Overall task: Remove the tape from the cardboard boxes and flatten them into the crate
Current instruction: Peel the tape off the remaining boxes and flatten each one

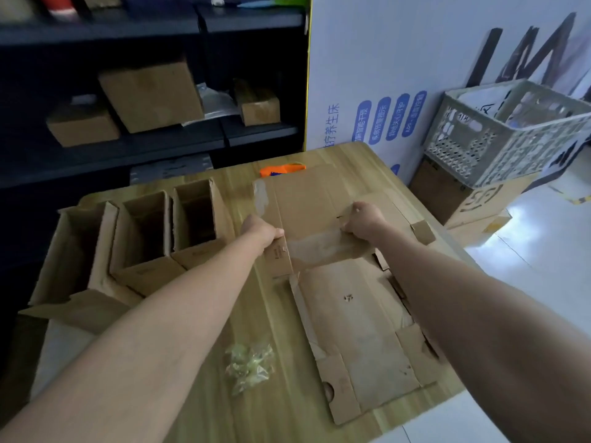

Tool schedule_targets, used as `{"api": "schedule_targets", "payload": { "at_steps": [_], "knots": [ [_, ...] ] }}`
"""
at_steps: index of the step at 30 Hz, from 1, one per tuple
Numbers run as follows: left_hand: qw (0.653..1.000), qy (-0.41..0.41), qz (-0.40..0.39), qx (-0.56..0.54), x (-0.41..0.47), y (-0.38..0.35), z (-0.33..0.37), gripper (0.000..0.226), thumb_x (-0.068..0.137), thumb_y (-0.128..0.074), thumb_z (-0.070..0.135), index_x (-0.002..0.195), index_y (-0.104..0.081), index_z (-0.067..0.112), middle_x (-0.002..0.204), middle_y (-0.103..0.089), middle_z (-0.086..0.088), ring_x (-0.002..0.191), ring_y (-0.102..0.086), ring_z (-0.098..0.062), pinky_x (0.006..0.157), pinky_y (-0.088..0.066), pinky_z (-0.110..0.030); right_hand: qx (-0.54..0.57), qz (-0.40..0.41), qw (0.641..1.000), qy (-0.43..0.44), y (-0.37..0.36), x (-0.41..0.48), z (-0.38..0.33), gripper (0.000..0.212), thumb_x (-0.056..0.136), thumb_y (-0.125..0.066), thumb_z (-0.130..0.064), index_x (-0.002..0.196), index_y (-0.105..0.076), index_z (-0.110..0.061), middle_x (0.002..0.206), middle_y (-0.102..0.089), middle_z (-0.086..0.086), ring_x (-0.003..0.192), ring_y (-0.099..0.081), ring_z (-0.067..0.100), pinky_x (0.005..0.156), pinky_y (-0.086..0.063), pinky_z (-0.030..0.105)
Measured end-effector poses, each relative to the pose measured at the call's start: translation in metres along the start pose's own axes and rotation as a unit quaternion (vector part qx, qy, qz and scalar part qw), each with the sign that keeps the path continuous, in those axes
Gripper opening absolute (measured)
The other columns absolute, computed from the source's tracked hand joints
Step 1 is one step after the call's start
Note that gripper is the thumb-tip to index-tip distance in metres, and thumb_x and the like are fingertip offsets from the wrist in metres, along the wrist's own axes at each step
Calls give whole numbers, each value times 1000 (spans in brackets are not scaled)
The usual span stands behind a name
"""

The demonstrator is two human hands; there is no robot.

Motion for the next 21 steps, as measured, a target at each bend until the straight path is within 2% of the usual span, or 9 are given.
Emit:
{"api": "schedule_targets", "payload": {
  "at_steps": [5,8,13,15,17,19,21],
  "knots": [
    [999,28,30,26,35,-21,-1,60,77,-77,17,125,-46,1,130,-53,-15,117,-53,-29,79,-40,-29,-53,-30,997,49,-14,60,-3,61,86,-66,-20,138,-36,-5,129,-54,16,116,-53,32,96,-45,39],
    [997,49,41,40,54,-39,-10,56,75,-78,18,119,-51,0,125,-57,-15,113,-56,-30,83,-43,-30,-77,-43,994,69,-29,89,7,59,84,-69,-21,133,-41,-4,127,-54,16,117,-53,31,92,-45,33],
    [992,75,32,92,71,-67,-32,55,76,-78,20,120,-51,1,128,-56,-15,117,-54,-29,89,-45,-32,-118,-88,986,83,-65,119,32,50,86,-64,-18,130,-47,-4,125,-57,13,115,-55,28,89,-45,28],
    [992,54,27,107,77,-78,-36,72,77,-77,18,137,-39,5,142,-43,-13,127,-45,-28,98,-40,-32,-141,-104,980,100,-77,127,38,45,88,-60,-20,129,-50,-4,129,-54,12,119,-52,27,90,-43,27],
    [994,18,18,107,85,-86,-36,84,78,-76,14,147,-27,14,152,-26,-10,134,-37,-27,105,-35,-33,-146,-101,978,111,-84,135,44,50,88,-60,-23,133,-47,-7,132,-52,11,124,-46,27,94,-39,28],
    [990,-1,24,139,91,-90,-38,80,79,-75,18,146,-32,19,152,-22,-9,135,-34,-29,108,-34,-36,-147,-99,978,112,-91,144,49,59,84,-65,-26,137,-42,-13,129,-54,11,127,-37,27,97,-34,29],
    [981,-9,34,191,96,-92,-42,74,78,-75,25,143,-39,22,147,-27,-6,134,-33,-30,109,-34,-41,-166,-96,974,125,-96,150,52,57,81,-67,-29,133,-46,-17,123,-55,12,126,-34,28,98,-29,30]
  ]
}}
Point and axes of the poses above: each hand's wrist, its own x-axis towards the middle knuckle, its own y-axis out of the back of the hand, z = x × y, the point moved 5 cm from there along x, towards the middle knuckle
